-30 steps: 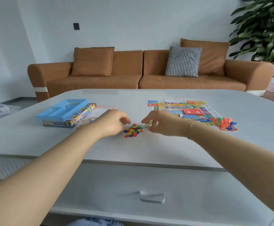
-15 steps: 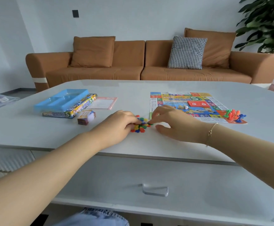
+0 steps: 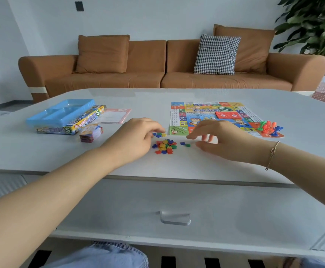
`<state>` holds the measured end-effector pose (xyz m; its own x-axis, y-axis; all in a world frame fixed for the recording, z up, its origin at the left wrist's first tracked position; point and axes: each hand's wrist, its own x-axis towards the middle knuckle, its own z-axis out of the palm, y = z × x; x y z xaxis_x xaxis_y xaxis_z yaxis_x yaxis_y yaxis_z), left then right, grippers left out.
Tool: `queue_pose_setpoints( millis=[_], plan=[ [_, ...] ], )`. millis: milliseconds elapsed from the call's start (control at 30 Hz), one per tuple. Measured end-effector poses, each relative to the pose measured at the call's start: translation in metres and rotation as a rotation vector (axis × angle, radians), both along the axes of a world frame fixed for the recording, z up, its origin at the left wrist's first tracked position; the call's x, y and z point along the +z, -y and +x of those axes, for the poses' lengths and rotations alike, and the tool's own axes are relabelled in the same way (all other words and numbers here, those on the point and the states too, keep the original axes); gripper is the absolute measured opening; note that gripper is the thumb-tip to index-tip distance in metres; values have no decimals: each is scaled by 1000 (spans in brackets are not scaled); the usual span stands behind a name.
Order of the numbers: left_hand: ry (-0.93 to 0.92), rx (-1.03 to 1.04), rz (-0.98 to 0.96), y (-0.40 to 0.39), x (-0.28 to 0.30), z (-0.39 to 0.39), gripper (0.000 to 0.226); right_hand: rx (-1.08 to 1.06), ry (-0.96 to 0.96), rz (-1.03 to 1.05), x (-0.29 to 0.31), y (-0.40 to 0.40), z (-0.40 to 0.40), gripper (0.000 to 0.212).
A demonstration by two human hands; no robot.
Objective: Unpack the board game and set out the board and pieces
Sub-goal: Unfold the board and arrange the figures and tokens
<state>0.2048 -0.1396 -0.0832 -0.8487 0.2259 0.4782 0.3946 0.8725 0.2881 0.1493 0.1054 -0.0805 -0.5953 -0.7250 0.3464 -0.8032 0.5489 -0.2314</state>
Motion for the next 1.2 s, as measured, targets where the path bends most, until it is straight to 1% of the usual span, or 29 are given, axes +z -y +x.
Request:
queue_pose_setpoints(
  millis=[67,133,200,267,367,500,667,800,967,1200],
  plan=[
    [6,49,0,1,2,-6,48,5,8,0,-1,0,-1,23],
    [59,89,-14,5,1,-15,52,33,-2,-1,-3,0,-1,20],
    [118,88,-53,7,-4,-21,55,51,-9,-7,-4,0,0,20],
    [124,74,-69,8,-8,-24,57,50,-15,-15,-4,-1,-1,19],
    [114,97,17,8,-6,-22,55,22,6,-24,-3,-4,-4,18],
    [111,106,51,7,-2,-14,54,-14,39,-61,0,-2,-4,22],
    [64,124,93,9,-2,-11,50,32,32,1,0,9,-2,23],
    [93,122,41,11,-3,-12,50,10,37,36,-2,12,-7,23],
    [68,149,-10,12,-1,-12,49,-32,41,37,3,20,-9,21],
    [31,34,-66,19,-1,-6,51,8,59,-4,6,44,-8,15]
  ],
)
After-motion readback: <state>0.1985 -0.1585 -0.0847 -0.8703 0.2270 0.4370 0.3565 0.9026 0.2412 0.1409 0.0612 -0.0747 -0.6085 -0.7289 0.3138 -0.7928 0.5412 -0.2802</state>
